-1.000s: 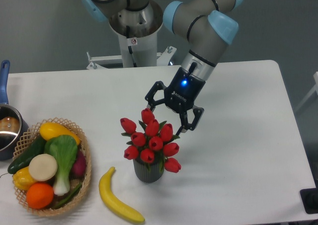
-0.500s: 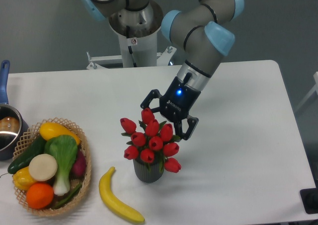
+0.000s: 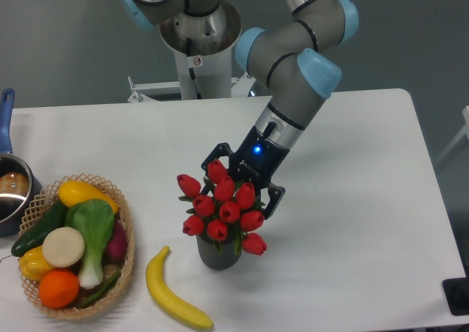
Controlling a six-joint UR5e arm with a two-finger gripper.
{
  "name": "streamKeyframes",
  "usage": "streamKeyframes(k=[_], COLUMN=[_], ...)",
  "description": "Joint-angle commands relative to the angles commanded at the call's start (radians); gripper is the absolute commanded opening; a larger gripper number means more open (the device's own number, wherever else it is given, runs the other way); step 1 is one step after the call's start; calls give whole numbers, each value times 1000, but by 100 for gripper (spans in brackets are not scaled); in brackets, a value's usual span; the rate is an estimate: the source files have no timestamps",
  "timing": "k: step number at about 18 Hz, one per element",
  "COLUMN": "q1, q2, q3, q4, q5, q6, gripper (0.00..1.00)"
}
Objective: Pick up the flowers from the vase
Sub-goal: 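Lower the gripper around the tulip stems above the vase rim, then close the gripper on the tulip bunch stems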
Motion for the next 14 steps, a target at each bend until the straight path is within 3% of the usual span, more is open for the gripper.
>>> streamKeyframes(k=[8,11,14], q1=[-8,-8,-6], q2=[-14,-12,-12], q3=[18,18,18], q4=[6,6,6], q5=[-12,-28,-28], q6=[9,9,9], gripper=[97,64,57])
